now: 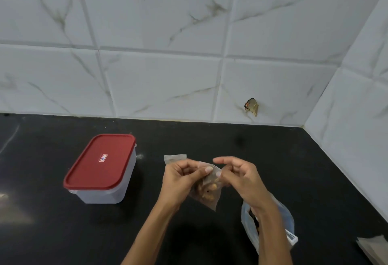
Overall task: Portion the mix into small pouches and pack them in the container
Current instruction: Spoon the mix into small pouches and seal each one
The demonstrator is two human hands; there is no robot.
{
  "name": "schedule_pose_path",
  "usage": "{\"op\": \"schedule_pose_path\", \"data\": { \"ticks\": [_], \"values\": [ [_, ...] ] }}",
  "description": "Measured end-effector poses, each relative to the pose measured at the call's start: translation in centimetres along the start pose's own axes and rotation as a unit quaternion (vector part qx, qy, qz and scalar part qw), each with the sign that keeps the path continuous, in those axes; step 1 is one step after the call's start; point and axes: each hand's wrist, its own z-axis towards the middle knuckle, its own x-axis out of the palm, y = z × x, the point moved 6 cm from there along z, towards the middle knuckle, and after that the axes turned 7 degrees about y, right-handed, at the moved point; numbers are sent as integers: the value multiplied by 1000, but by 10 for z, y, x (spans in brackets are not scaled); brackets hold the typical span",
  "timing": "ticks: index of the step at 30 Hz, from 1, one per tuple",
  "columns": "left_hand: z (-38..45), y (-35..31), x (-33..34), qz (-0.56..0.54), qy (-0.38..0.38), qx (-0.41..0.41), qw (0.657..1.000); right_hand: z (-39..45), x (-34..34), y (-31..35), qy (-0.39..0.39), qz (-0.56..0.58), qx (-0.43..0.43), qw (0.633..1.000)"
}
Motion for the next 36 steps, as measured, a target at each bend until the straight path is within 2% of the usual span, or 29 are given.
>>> {"op": "schedule_pose_path", "data": {
  "ticks": [3,10,20,26,33,36],
  "values": [
    [4,3,-3,2,24,-8,1000,3,4,3,1,-35,-9,999],
    [16,12,-14,-54,47,-24,997,7,-2,3,-50,-4,-21,999],
    [31,4,-11,9,57,38,998,24,8,9,-35,-42,-54,997],
    [34,-1,-10,55,62,64,995,29,8,11,-62,-83,-83,991],
    [31,3,-14,-25,63,29,997,29,12,16,-63,-100,-98,988],
    [30,1,-13,-13,69,37,997,30,11,16,-58,-91,-90,990]
  ]
}}
